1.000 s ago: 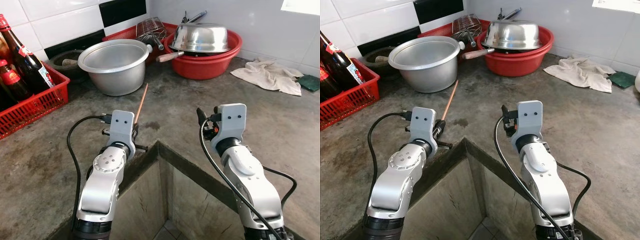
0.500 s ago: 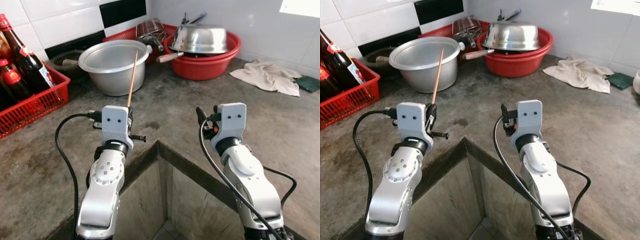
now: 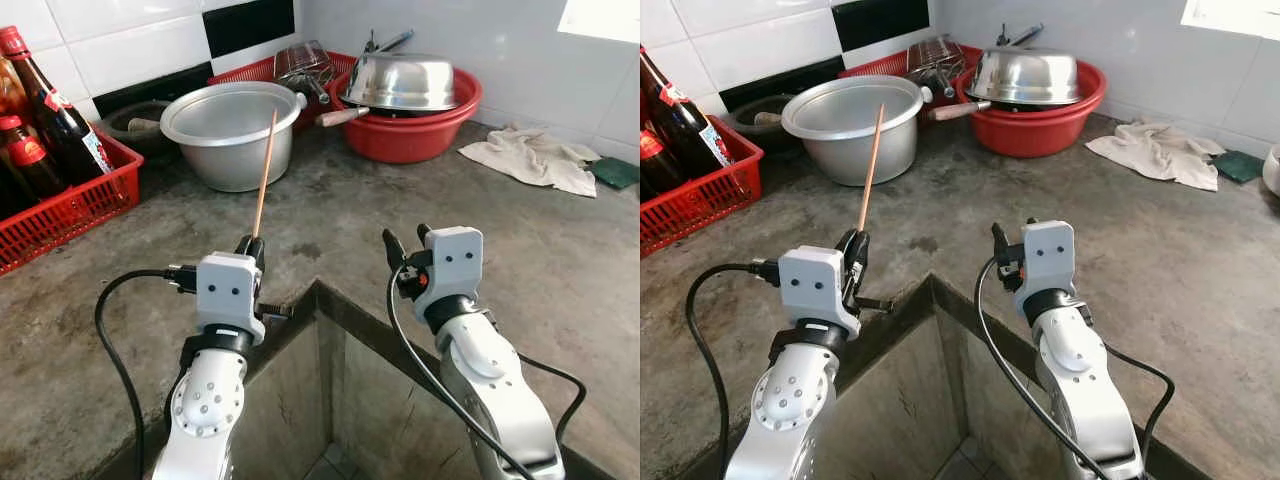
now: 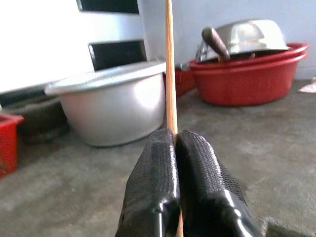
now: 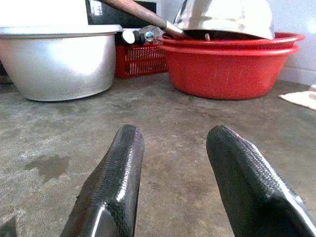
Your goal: Kitchen organization
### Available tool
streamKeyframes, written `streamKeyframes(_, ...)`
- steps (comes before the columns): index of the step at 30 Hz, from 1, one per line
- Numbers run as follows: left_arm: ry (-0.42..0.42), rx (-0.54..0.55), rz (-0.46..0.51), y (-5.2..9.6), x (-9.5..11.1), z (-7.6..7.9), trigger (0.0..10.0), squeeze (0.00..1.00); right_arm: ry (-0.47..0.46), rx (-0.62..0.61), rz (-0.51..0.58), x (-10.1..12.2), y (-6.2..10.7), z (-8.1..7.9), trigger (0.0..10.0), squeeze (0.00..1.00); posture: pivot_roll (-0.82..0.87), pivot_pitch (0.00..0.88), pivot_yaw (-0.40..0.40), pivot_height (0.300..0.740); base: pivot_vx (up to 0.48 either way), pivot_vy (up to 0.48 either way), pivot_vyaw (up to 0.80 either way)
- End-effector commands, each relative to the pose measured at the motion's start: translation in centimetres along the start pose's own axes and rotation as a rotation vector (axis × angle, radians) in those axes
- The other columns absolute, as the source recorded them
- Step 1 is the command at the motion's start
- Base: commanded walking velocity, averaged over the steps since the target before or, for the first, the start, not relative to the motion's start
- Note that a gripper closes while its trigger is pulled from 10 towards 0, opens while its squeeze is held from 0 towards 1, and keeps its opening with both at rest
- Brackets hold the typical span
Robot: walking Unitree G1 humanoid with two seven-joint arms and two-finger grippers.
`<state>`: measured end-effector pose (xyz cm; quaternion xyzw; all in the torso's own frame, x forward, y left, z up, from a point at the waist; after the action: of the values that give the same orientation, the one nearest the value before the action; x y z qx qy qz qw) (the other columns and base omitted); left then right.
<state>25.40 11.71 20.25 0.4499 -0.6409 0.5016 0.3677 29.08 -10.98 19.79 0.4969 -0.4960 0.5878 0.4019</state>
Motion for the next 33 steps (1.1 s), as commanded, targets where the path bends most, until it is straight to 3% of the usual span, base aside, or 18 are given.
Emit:
streamKeyframes(1, -0.016, -0.002, 0.041, 0.3, 0.8, -0.1, 0.0, 0.00, 0.007, 0.004, 0.045, 0.9, 0.3, -0.1, 10.0, 0.00, 0.09, 0.056, -0.009, 0.740, 0.000, 0.000, 0.00)
streamKeyframes(4, -0.038, -0.022, 0.037, 0.8, 0.7, 0.2, 0.0, 0.00, 0.019, -0.001, 0.056, 0.9, 0.4, -0.1, 10.0, 0.00, 0.09, 0.058, -0.009, 0.740, 0.000, 0.000, 0.00)
streamKeyframes(5, -0.036, -0.021, 0.025, 0.9, 0.5, 0.3, 4.0, 0.00, 0.025, -0.002, 0.060, 0.9, 0.4, -0.1, 10.0, 0.00, 0.09, 0.058, -0.009, 0.740, 0.000, 0.000, 0.00)
streamKeyframes(6, -0.031, -0.018, 0.021, 1.0, 0.4, 0.3, 10.0, 0.00, 0.027, -0.002, 0.063, 1.0, 0.4, -0.1, 10.0, 0.00, 0.09, 0.058, -0.012, 0.740, 0.000, 0.000, 0.00)
streamKeyframes(20, -0.024, -0.032, -0.011, 1.0, 0.0, 1.0, 10.0, 0.00, 0.057, 0.005, 0.118, 1.7, 0.3, -0.4, 10.0, 0.00, 0.09, 0.048, -0.015, 0.740, 0.000, 0.000, 0.00)
streamKeyframes(26, -0.033, -0.043, -0.025, 0.8, -0.3, 1.2, 10.0, 0.00, 0.056, 0.005, 0.128, 1.9, 0.1, -0.4, 10.0, 0.00, 0.09, 0.046, -0.014, 0.740, 0.000, 0.000, -0.80)
streamKeyframes(33, -0.082, -0.081, -0.014, 0.5, -0.4, 1.6, 10.0, 0.00, 0.061, 0.004, 0.142, 2.2, 0.0, -0.4, 10.0, 0.00, 0.09, 0.033, -0.010, 0.740, 0.000, 0.177, -0.23)
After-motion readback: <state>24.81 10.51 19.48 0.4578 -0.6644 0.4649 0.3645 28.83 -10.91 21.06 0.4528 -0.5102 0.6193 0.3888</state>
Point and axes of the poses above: a point about 5 cm out from each wrist's last joint towards the gripper, its own y axis pointing back from the gripper into the wrist, its own x axis along the axis of the wrist's last joint, z = x × y, the point moved 2 cm from there along -y, pointing out of the wrist towards the gripper, and after that the axes turned 3 degrees about -y, right-handed, at the moved point
